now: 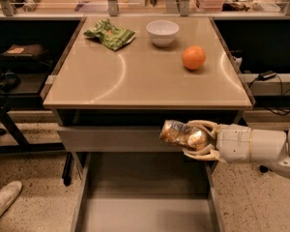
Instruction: Place orange can into middle drawer
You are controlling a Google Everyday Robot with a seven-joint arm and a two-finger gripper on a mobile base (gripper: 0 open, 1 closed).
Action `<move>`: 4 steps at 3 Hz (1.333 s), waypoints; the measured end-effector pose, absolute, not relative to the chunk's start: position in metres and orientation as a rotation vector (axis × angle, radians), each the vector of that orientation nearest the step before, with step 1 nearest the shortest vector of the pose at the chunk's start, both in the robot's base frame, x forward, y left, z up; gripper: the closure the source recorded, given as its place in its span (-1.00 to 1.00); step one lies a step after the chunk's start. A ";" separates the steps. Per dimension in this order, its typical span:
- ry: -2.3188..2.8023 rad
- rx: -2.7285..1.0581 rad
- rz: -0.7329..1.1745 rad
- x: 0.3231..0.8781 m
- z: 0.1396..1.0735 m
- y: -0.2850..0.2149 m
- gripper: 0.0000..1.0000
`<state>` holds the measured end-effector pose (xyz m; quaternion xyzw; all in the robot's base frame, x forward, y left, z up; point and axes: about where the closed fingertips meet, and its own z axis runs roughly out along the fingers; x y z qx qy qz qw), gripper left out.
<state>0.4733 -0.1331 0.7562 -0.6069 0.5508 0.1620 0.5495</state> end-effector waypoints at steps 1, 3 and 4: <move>1.307 -1.514 0.404 0.462 0.738 -0.111 1.00; 1.411 -1.674 0.473 0.419 0.634 -0.089 1.00; 1.531 -1.673 0.464 0.406 0.566 -0.111 1.00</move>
Offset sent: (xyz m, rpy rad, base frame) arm -0.0695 0.0624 -0.1453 -0.2224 0.1988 0.1520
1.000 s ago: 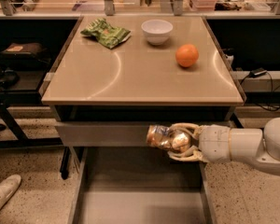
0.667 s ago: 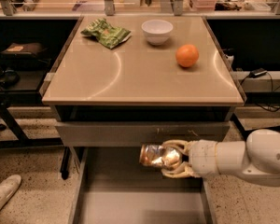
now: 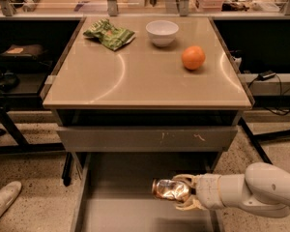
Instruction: Place orange can into middle drawer
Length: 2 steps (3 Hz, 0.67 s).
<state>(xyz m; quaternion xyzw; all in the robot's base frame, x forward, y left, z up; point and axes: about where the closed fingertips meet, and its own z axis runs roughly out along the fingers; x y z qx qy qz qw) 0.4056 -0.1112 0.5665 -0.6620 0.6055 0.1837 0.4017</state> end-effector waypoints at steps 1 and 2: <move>1.530 -1.674 0.465 0.405 0.567 -0.111 1.00; 1.589 -1.697 0.477 0.410 0.540 -0.107 1.00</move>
Offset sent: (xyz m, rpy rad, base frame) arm 0.0130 0.0069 -0.0748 -0.1126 0.1347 -0.0291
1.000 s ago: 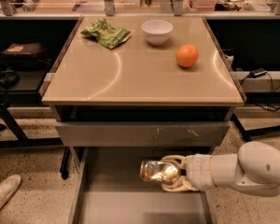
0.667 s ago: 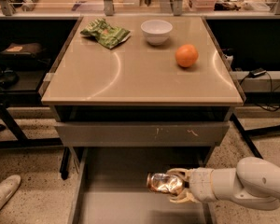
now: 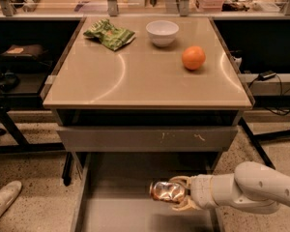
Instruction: Place orange can into middle drawer
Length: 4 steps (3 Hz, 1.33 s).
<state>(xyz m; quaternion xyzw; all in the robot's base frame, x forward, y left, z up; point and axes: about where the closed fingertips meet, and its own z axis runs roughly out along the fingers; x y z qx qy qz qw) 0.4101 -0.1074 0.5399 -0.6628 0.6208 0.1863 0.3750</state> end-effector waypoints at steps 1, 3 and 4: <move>1.715 -1.727 0.493 0.421 0.474 -0.109 1.00; 1.845 -1.717 0.422 0.444 0.400 -0.119 1.00; 1.849 -1.661 0.434 0.449 0.380 -0.122 1.00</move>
Offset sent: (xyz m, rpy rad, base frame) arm 0.0441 -0.0138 -0.1685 -0.2105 0.1519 -0.1170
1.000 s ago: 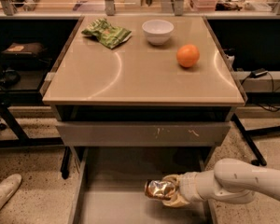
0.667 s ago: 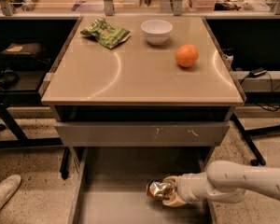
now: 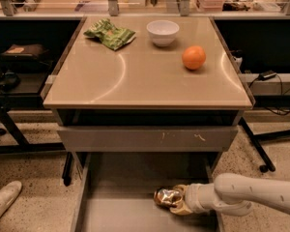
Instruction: Place orange can into middle drawer
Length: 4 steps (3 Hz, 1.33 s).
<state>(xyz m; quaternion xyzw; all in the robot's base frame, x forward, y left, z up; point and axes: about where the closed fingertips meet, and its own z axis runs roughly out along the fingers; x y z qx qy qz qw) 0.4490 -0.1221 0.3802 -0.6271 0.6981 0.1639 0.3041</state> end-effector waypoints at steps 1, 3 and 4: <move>1.855 -1.645 0.438 0.449 0.375 -0.125 0.72; 1.854 -1.645 0.439 0.449 0.375 -0.124 -0.25; 1.854 -1.645 0.439 0.449 0.375 -0.124 -0.71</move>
Offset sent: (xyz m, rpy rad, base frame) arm -0.0003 -0.0024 -0.0051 0.0083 0.0017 -0.0108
